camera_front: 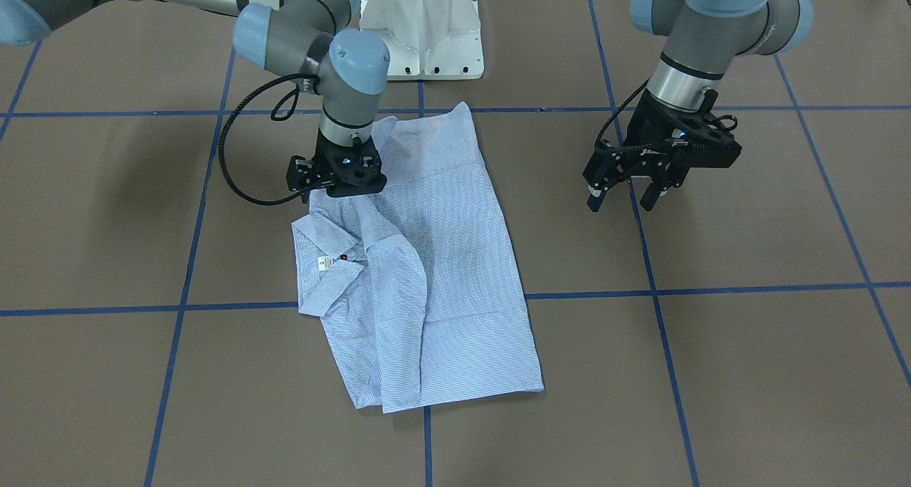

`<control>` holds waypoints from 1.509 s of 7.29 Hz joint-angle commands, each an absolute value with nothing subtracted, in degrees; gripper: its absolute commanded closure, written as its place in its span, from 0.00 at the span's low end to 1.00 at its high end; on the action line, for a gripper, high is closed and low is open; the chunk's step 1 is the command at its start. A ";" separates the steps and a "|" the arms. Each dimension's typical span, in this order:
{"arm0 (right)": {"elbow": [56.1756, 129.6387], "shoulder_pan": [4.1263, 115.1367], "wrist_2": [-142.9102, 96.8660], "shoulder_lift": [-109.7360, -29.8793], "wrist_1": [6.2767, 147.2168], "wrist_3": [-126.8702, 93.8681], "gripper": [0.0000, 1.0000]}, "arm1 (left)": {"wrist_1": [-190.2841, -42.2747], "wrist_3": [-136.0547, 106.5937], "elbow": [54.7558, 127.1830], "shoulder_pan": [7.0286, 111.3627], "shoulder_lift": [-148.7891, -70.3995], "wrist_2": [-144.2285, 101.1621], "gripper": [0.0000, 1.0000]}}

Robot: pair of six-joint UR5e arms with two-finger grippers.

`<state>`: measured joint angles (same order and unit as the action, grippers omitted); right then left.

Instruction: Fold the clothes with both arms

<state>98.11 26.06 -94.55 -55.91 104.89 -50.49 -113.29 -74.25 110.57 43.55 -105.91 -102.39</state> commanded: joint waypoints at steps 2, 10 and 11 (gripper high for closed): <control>108.52 28.82 -94.92 -67.57 104.68 -46.23 0.00 | -113.29 -75.85 110.92 43.42 -106.00 -102.39 0.00; 91.77 31.73 -93.61 -53.10 88.33 -43.77 0.00 | -113.38 -75.50 110.30 43.24 -106.88 -102.39 0.00; 90.45 31.38 -93.69 -52.48 88.24 -43.77 0.00 | -113.38 -75.59 110.22 43.24 -106.79 -102.48 0.00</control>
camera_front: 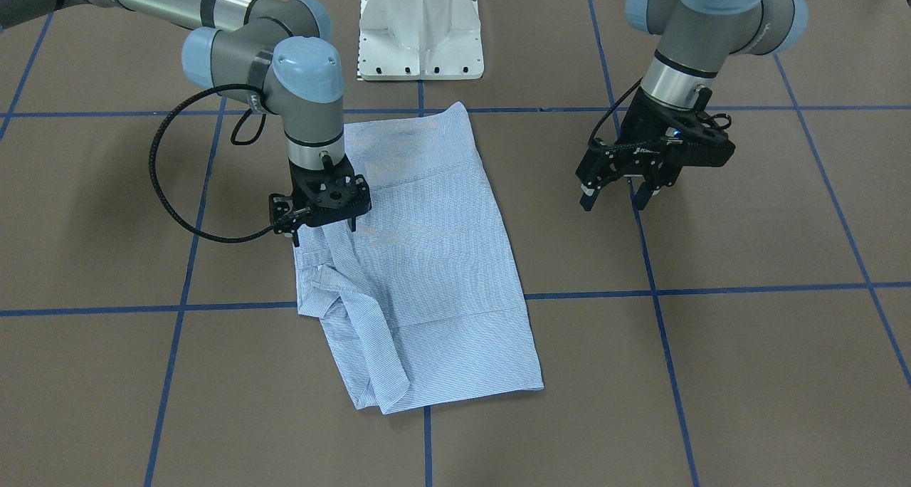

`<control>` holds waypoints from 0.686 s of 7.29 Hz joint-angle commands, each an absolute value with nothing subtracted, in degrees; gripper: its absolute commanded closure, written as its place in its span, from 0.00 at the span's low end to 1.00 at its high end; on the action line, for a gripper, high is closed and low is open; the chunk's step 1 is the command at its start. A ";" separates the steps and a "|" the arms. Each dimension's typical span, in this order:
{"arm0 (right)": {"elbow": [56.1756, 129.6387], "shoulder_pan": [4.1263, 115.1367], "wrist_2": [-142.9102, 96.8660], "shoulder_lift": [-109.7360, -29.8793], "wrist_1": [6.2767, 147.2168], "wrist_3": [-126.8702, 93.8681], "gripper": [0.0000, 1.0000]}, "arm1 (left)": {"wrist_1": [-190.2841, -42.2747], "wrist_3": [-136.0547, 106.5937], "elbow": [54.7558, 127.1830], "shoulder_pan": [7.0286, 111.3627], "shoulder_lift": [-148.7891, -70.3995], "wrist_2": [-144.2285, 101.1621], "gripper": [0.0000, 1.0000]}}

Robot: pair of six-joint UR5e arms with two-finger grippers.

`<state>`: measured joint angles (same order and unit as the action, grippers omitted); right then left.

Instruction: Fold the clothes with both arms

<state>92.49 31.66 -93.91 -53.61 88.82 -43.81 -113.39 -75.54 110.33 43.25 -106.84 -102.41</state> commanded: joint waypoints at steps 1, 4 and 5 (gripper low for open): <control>89.66 30.94 -93.69 -52.30 88.24 -43.68 0.00 | -113.38 -75.67 110.30 43.24 -106.79 -102.48 0.00; 87.19 31.02 -93.69 -52.73 87.98 -41.07 0.00 | -113.29 -75.85 110.74 43.24 -106.87 -105.11 0.00; 87.19 31.81 -93.87 -53.08 87.98 -40.18 0.00 | -113.29 -75.94 110.74 43.24 -106.88 -105.29 0.00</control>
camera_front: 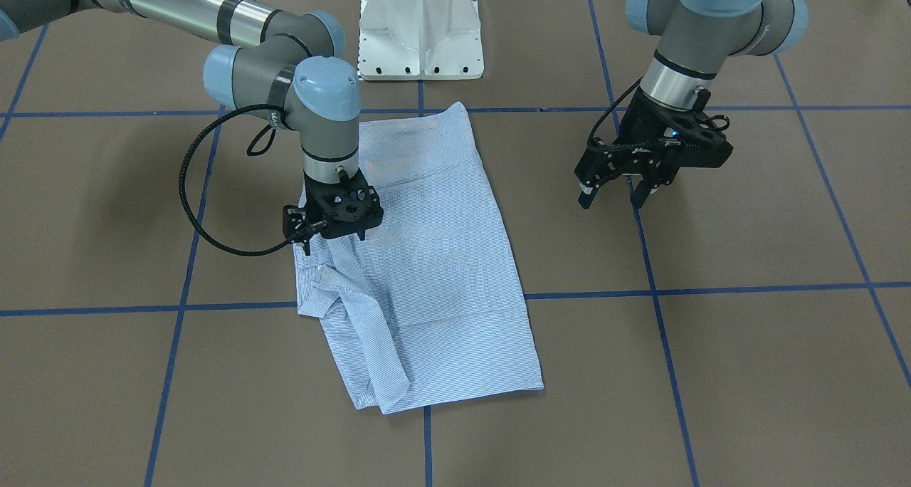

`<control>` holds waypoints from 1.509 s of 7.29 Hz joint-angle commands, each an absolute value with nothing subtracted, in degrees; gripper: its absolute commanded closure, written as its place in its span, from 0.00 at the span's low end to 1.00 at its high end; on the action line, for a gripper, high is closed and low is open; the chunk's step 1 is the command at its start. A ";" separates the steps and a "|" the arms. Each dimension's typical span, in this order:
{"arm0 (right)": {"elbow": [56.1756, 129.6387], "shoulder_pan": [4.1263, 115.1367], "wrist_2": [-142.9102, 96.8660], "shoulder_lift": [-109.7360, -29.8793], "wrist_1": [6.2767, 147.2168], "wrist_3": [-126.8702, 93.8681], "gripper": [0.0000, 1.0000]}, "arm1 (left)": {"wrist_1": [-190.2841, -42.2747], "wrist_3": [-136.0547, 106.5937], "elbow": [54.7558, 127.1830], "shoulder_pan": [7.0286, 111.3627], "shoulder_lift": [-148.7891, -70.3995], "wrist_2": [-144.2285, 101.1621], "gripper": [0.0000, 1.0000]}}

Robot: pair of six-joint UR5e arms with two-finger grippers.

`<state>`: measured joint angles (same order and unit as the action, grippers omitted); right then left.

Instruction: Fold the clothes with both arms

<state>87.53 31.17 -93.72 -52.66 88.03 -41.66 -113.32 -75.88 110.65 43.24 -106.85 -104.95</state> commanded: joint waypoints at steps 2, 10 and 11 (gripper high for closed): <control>87.19 34.88 -94.74 -53.43 88.24 -36.42 0.00 | -113.29 -76.29 110.74 43.16 -106.96 -105.47 0.00; 87.19 43.33 -100.10 -55.81 84.84 -30.41 0.00 | -112.59 -77.17 111.62 43.15 -108.72 -106.35 0.00; 87.36 43.68 -103.41 -55.72 81.86 -31.37 0.00 | -112.85 -76.91 110.84 43.07 -108.81 -106.35 0.00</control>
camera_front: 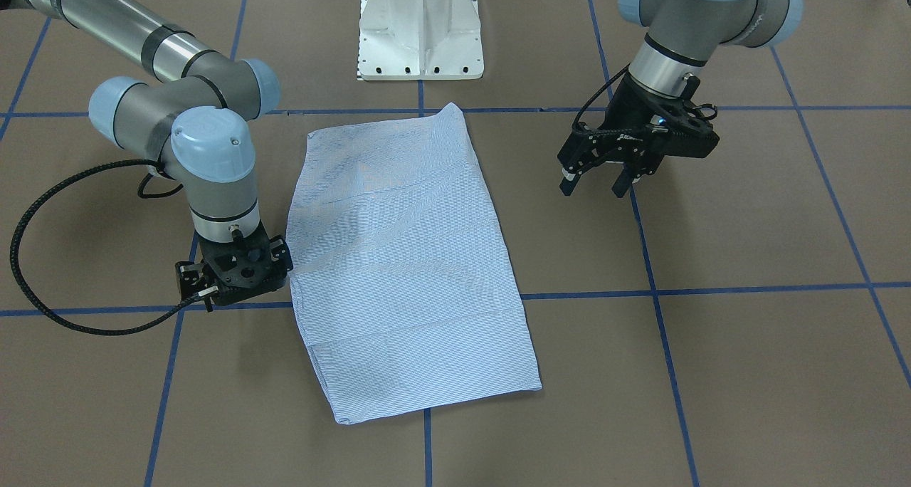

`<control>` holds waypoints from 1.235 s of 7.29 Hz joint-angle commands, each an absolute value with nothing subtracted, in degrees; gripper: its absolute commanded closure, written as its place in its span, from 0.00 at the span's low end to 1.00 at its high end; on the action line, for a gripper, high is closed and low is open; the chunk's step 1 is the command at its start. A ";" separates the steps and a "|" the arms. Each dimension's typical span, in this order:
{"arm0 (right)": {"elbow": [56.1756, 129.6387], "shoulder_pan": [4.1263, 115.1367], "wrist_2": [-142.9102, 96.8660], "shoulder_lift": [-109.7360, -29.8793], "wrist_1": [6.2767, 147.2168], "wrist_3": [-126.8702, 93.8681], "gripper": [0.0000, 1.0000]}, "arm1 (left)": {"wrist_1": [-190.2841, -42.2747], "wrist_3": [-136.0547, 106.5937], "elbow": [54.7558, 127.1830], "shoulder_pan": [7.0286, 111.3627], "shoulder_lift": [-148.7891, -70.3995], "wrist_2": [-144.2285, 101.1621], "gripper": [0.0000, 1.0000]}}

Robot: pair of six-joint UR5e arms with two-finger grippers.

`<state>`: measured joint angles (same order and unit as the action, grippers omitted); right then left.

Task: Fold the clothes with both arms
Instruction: 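Move left gripper to shirt's near corner while right gripper holds far edge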

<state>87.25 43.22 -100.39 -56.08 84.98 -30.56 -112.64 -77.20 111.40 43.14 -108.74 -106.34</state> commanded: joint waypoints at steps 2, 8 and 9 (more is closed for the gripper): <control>92.86 45.69 -112.37 -58.34 81.73 -33.12 0.00 | -112.94 -78.04 112.14 40.11 -109.60 -107.31 0.00; 110.47 46.23 -125.06 -68.11 81.74 -54.39 0.00 | -112.85 -95.69 111.02 17.69 -112.49 -101.16 0.00; 111.00 46.23 -125.07 -68.20 81.91 -55.10 0.00 | -112.76 -98.24 107.79 15.58 -115.02 -100.90 0.01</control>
